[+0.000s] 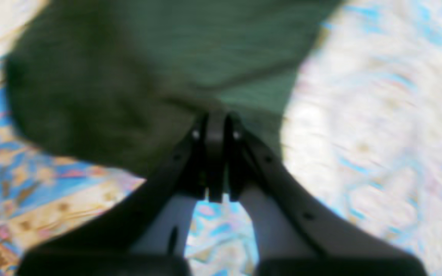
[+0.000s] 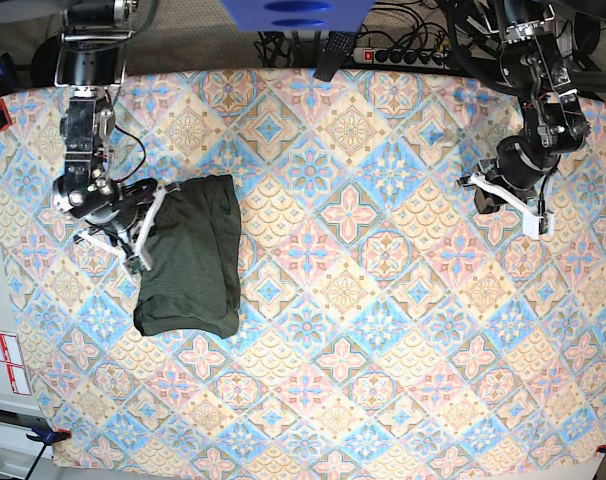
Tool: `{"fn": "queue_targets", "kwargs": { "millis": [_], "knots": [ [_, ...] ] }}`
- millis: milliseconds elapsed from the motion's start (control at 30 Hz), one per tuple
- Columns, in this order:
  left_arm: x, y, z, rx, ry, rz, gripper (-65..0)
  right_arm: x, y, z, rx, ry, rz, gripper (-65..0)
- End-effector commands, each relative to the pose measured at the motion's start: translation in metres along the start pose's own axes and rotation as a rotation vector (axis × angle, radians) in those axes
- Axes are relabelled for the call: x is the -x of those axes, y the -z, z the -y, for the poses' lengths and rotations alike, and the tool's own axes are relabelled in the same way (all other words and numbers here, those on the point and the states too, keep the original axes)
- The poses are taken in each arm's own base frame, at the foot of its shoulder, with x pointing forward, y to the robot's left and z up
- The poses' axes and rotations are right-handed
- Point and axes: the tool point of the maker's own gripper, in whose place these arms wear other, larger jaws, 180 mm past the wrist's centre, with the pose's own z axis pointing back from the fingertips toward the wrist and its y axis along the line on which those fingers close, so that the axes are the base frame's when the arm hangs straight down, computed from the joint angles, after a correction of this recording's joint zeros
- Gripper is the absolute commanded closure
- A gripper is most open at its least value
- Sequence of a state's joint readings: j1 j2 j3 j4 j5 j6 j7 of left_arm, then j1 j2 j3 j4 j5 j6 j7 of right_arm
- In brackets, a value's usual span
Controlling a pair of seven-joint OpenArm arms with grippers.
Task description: Fold the T-shirt properly
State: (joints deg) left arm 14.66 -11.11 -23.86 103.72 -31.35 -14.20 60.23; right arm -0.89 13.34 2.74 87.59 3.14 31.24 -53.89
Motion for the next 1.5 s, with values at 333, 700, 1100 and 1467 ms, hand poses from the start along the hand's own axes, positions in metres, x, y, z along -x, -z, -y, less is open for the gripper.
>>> {"fn": "queue_targets", "kwargs": {
  "millis": [333,700,1100,1467],
  "knots": [
    [-0.008,-0.006,0.002,0.009,0.017,0.033,0.0,0.025,0.017,0.002,-0.031,0.058,-0.054,0.0],
    [0.003,-0.014,0.006,0.04,-0.006,0.023,0.0,0.032,0.016,0.012,-0.018,0.068,-0.017,0.0],
    [0.012,-0.046,-0.001,-0.009,0.052,0.029,0.0,0.02,-0.053,0.034,0.136,0.022,0.106,0.0],
    [0.051,-0.089,-0.062,-0.179,-0.003,-0.05,0.0,0.092,-0.089,0.027,0.175,0.035,-0.033,0.0]
  ]
}}
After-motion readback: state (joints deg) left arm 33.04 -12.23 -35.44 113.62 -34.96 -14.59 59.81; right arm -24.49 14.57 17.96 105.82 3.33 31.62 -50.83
